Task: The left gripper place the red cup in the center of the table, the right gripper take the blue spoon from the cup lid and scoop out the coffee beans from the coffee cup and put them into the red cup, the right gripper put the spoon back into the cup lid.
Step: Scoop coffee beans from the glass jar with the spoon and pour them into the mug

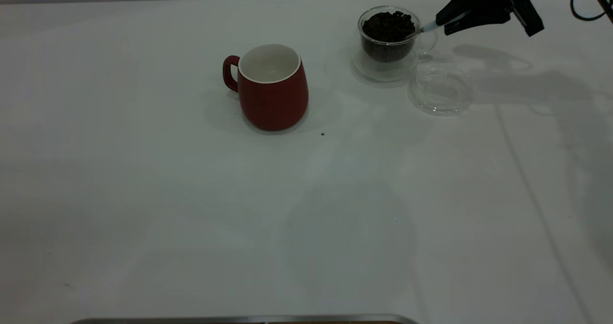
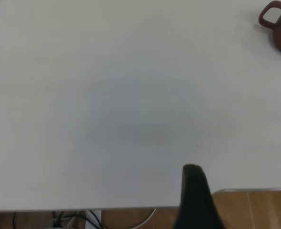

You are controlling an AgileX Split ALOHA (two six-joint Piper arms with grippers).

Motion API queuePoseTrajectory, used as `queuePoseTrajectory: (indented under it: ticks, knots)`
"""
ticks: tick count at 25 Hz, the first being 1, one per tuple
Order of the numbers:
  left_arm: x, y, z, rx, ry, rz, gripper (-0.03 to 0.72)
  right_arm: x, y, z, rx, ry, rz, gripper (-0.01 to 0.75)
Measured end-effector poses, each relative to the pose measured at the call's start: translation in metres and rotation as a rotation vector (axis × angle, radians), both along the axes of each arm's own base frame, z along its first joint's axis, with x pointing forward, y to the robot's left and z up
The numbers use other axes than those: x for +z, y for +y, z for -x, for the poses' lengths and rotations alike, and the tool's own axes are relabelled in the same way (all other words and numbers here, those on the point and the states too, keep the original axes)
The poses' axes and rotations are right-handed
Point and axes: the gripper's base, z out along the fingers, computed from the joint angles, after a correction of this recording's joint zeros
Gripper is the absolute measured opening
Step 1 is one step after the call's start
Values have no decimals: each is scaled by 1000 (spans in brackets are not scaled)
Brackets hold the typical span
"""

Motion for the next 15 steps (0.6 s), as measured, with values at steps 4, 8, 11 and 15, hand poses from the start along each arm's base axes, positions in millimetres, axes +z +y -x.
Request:
queuePoseTrajectory:
  ticks: [4,8,11,15]
  knots:
    - [0,0,0,0,0,0,567,-7,3,-1,-5,-5,-44,113]
    - [0,0,0,0,0,0,567,-8,3,-1,3,-20,-49,113]
    - [0,0,0,0,0,0,567,-8,3,-1,12,-37,-49,113]
    - [0,0,0,1,0,1,567,-6,4,-4,0,-63,-74,113]
